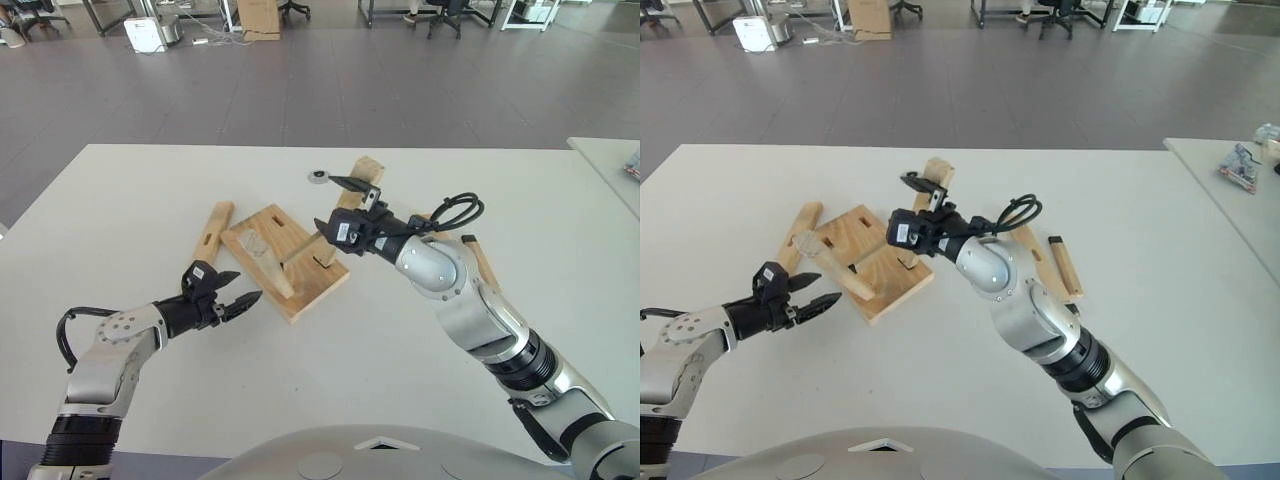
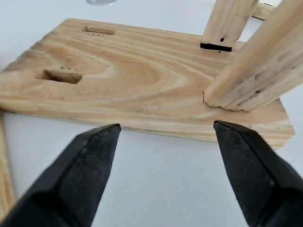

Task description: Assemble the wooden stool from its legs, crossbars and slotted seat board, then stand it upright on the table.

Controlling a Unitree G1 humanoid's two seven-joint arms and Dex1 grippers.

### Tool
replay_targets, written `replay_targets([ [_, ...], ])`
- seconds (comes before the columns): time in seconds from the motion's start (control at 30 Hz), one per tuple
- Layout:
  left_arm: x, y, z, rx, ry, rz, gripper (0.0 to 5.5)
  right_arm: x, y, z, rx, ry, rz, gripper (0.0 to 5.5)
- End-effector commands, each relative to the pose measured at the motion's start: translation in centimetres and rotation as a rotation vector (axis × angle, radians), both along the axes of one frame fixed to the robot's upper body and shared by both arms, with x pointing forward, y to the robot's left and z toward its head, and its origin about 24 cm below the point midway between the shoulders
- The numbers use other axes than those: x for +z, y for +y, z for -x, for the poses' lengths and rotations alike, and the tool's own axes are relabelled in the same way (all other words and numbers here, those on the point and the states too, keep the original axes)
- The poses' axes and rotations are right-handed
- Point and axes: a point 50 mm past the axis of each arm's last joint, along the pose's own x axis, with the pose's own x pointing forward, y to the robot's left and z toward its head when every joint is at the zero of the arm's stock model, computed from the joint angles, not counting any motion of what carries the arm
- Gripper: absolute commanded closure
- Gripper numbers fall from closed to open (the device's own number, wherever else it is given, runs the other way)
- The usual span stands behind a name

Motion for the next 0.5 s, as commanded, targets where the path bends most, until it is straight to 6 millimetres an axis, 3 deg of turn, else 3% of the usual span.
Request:
replay_targets([
  [0.03, 0.2, -0.2, -0.6, -0.004, -0.021, -0.006, 1.85, 5.4, -1.0, -1.9, -0.071, -0.138, -0.225, 1.69],
  [0.13, 0.3, -0.2, -0.7, -0.009, -0.029, -0.008, 1.85, 8.8, -4.2, -4.3, -0.202, -0.188, -0.369, 1.69],
  [0.2, -0.1, -0.4, -0.3, -0.012, -0.003, -0.016, 1.85, 8.3, -6.6, -6.0, -0.285, -0.172, -0.341, 1.69],
  [0.3, -0.6, -0.5, -0.2, -0.014, 0.053, -0.018, 1.85, 5.7, -7.0, -6.9, -0.262, -0.066, -0.283, 1.69],
  [0.37, -1.1, 0.6, -0.8, 0.006, 0.108, -0.143, 1.85, 3.7, -6.2, -7.2, -0.216, 0.039, -0.269, 1.69],
  [0.47, -1.5, 2.2, -1.9, 0.031, 0.121, -0.316, 1.85, -1.5, -6.5, -7.8, -0.209, 0.266, -0.161, 1.69],
  [0.5, -1.5, 1.9, -2.3, 0.022, 0.115, -0.319, 1.85, -4.3, -7.1, -8.2, -0.245, 0.343, -0.119, 1.69],
])
